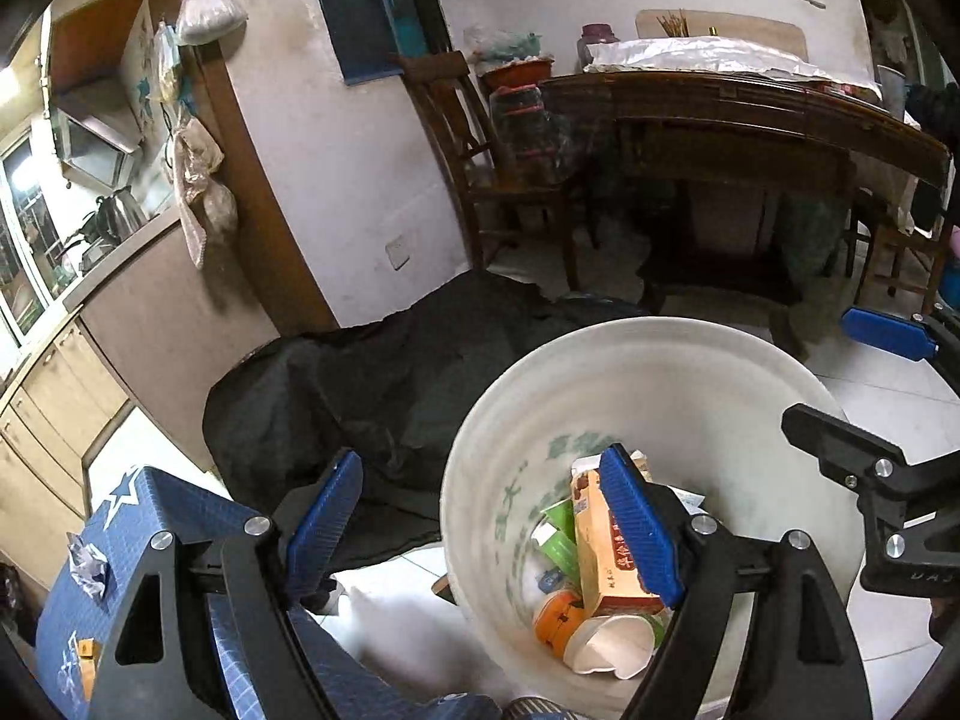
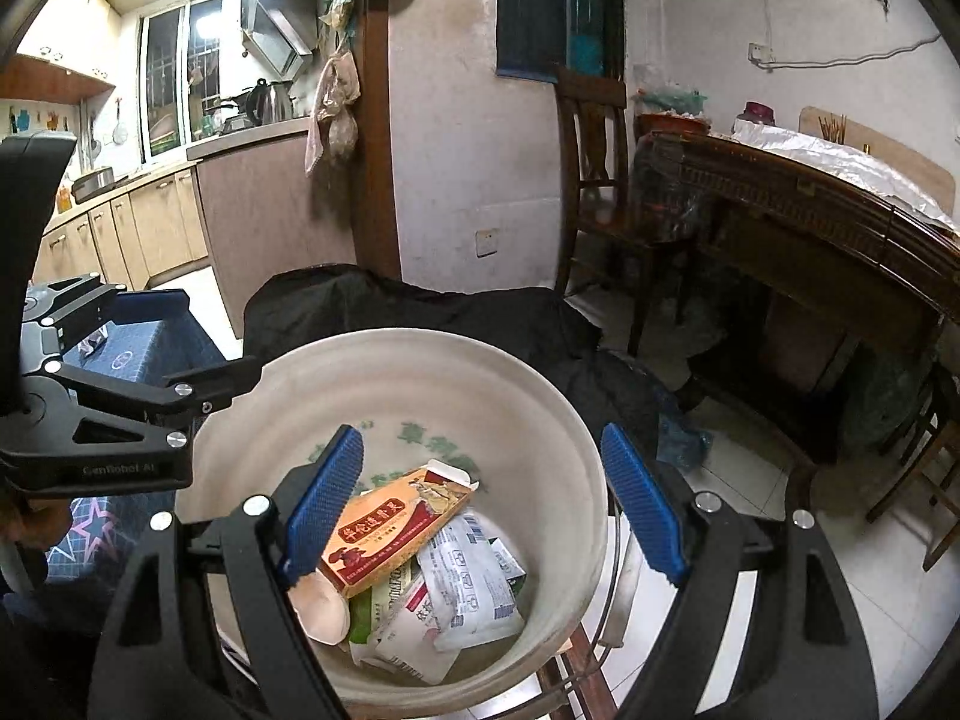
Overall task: Collect trash
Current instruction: 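Move both tools back over the table toward the remaining trash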
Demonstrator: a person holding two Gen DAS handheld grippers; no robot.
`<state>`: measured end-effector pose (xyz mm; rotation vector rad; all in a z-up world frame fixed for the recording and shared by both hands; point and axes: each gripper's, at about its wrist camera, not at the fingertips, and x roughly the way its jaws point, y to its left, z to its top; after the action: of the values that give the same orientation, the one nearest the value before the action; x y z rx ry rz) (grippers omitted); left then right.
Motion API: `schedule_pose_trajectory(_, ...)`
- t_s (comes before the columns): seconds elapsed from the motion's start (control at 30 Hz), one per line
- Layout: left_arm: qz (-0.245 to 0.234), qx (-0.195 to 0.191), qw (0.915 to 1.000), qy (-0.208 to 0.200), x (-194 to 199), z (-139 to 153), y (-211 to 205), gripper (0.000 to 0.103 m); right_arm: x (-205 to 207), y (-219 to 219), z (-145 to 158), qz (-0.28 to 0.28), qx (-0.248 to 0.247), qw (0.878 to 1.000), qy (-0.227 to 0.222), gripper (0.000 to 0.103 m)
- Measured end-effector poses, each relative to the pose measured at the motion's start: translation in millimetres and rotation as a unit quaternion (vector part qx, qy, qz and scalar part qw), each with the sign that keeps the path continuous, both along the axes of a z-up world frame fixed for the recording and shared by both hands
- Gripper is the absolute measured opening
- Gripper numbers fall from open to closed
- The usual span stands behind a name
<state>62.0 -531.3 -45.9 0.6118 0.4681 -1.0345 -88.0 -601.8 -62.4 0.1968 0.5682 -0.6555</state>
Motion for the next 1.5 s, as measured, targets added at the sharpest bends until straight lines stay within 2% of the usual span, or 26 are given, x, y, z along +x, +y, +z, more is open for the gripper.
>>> schedule_pose_trajectory(0.13,0.012,-0.004,0.9999,-0.007,4,2,19,0.082,2,10,9,0.008,-0.003,1.0,-0.011,0.078)
schedule_pose_trajectory(0.27,0.036,-0.008,0.9993,0.0,19,-3,61,0.082,10,30,16,0.041,-0.005,0.999,-0.027,0.078)
schedule_pose_trajectory(0.43,0.109,-0.004,0.9934,0.035,58,-17,140,0.082,48,75,19,0.121,-0.003,0.992,-0.034,0.078)
schedule_pose_trajectory(0.53,0.165,-0.006,0.9853,0.045,82,-22,195,0.082,77,106,17,0.179,0.006,0.983,-0.035,0.079)
schedule_pose_trajectory(0.63,0.224,-0.015,0.9724,0.062,104,-25,257,0.082,113,137,8,0.236,0.013,0.971,-0.02,0.079)
schedule_pose_trajectory(0.73,0.293,-0.022,0.9531,0.073,121,-30,329,0.082,144,166,-7,0.28,0.024,0.96,0.003,0.079)
schedule_pose_trajectory(0.9,0.368,-0.037,0.9252,0.085,121,-33,437,0.082,189,209,-31,0.33,0.049,0.942,0.035,0.085)
schedule_pose_trajectory(1.0,0.403,-0.06,0.9106,0.072,120,-24,503,0.086,218,231,-41,0.348,0.077,0.933,0.047,0.088)
schedule_pose_trajectory(1.07,0.414,-0.068,0.9064,0.05,125,-17,538,0.091,234,245,-44,0.353,0.091,0.93,0.048,0.095)
schedule_pose_trajectory(1.1,0.412,-0.066,0.9077,0.042,126,-15,547,0.092,246,252,-44,0.354,0.101,0.929,0.047,0.096)
schedule_pose_trajectory(1.13,0.401,-0.063,0.9133,0.036,131,-14,557,0.093,255,258,-43,0.355,0.107,0.928,0.047,0.097)
schedule_pose_trajectory(1.2,0.361,-0.044,0.9313,0.028,141,-18,572,0.093,279,275,-40,0.357,0.123,0.925,0.049,0.097)
schedule_pose_trajectory(1.27,0.308,-0.009,0.9513,0.013,152,-27,577,0.093,308,295,-39,0.354,0.139,0.923,0.058,0.097)
schedule_pose_trajectory(1.3,0.289,0.001,0.9574,0.01,156,-31,579,0.093,319,303,-38,0.352,0.146,0.923,0.06,0.097)
schedule_pose_trajectory(1.37,0.26,0.019,0.9653,0.013,172,-39,585,0.094,344,322,-38,0.347,0.164,0.921,0.065,0.097)
schedule_pose_trajectory(1.43,0.232,0.019,0.972,0.031,185,-44,588,0.093,364,340,-42,0.338,0.17,0.923,0.074,0.097)
schedule_pose_trajectory(1.5,0.215,0.017,0.9759,0.033,195,-48,592,0.093,383,356,-47,0.322,0.174,0.927,0.084,0.097)
